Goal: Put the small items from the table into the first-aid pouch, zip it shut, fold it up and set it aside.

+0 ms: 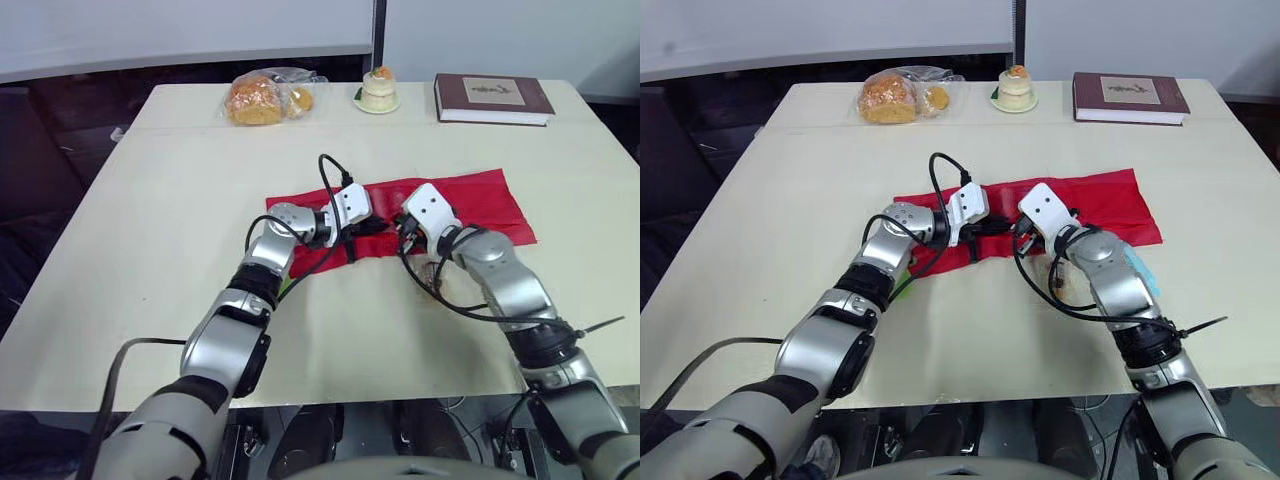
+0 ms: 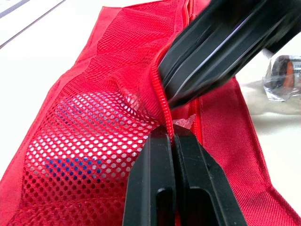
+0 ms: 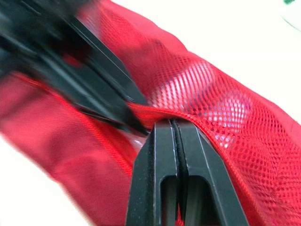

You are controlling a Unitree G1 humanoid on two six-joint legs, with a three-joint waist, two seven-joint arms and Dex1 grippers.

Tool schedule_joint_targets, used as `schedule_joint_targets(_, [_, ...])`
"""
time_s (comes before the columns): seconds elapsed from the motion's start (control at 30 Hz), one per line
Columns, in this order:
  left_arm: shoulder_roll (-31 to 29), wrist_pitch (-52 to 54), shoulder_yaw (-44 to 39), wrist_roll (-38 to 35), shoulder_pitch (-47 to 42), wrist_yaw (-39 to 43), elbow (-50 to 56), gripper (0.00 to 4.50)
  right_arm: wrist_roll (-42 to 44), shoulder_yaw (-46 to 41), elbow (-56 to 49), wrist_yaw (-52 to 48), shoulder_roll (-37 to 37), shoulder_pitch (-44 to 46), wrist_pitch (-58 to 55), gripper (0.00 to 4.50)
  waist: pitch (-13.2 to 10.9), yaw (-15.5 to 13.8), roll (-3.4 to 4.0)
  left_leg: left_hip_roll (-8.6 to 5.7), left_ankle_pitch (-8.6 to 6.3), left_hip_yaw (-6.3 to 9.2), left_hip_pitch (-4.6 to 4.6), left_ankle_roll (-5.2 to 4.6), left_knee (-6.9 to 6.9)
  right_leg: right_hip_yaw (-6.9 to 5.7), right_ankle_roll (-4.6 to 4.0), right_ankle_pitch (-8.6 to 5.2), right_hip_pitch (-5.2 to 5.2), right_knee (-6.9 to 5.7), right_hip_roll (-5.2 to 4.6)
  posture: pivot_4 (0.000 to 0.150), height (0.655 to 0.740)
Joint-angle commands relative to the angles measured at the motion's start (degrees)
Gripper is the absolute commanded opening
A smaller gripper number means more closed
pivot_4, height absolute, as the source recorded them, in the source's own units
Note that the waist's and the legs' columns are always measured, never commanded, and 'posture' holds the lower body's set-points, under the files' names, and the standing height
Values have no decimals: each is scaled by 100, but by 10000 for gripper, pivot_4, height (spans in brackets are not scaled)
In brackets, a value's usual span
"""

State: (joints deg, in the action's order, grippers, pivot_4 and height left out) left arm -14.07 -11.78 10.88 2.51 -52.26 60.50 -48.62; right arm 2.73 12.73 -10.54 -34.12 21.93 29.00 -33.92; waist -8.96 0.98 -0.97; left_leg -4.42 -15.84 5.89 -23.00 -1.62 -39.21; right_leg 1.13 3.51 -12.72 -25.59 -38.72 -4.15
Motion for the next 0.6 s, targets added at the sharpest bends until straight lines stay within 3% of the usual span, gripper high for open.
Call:
schedule_joint_targets(0.03, [-43, -115, -96, -59, -222, -56, -113, 0, 889, -845, -1398, -540, 388, -389, -272, 328, 0, -4, -1, 0, 0, 0, 0, 0, 0, 0, 0, 0, 1, 1, 0, 1500, 7289])
schedule_joint_targets(0.27, [-203, -292, -118, -60, -226, -26, -304, 0, 2422, -2712, -2406, -1468, 1174, -1728, -50, 328, -1, -36, -2, -2, -1, 11, 5, -2, 0, -10, 1, 0, 18, 12, -1, 1500, 7289])
schedule_joint_targets(0.37, [-288, -361, -124, -46, -260, -2, -403, 0, 3338, -3576, -2459, -2086, 1782, -2254, -505, 6801, -4, -22, -3, 2, -1, 15, 4, -2, 1, -17, 1, 0, 21, 18, 3, 1500, 7289])
schedule_joint_targets(0.47, [-361, -438, -127, -37, -331, 3, -532, 0, 4201, -4569, -2396, -2640, 2368, -2816, -883, 19671, -4, -40, -2, 3, -5, 9, 13, -9, 0, -12, 1, 1, 30, 17, 1, 1500, 7289])
schedule_joint_targets(0.5, [-379, -463, -129, -32, -352, 3, -572, 0, 4436, -4956, -2366, -2845, 2554, -3055, -983, 26373, -4, -40, -4, 5, -14, 13, 15, -25, 1, -18, 1, 0, 35, 20, 2, 1500, 7289])
schedule_joint_targets(0.53, [-391, -483, -131, -31, -370, 5, -608, 0, 4606, -5286, -2342, -2998, 2706, -3253, -1062, 27854, -5, -41, -5, 6, -15, 14, 16, -25, 1, -20, 1, 0, 37, 21, 3, 1500, 7289])
schedule_joint_targets(0.6, [-409, -533, -124, -23, -401, 11, -677, 0, 4810, -5870, -2280, -3266, 2957, -3627, -1153, 36811, -6, -51, -7, 6, -16, 13, 17, -28, 1, -20, 2, 0, 40, 23, 1, 1500, 7289])
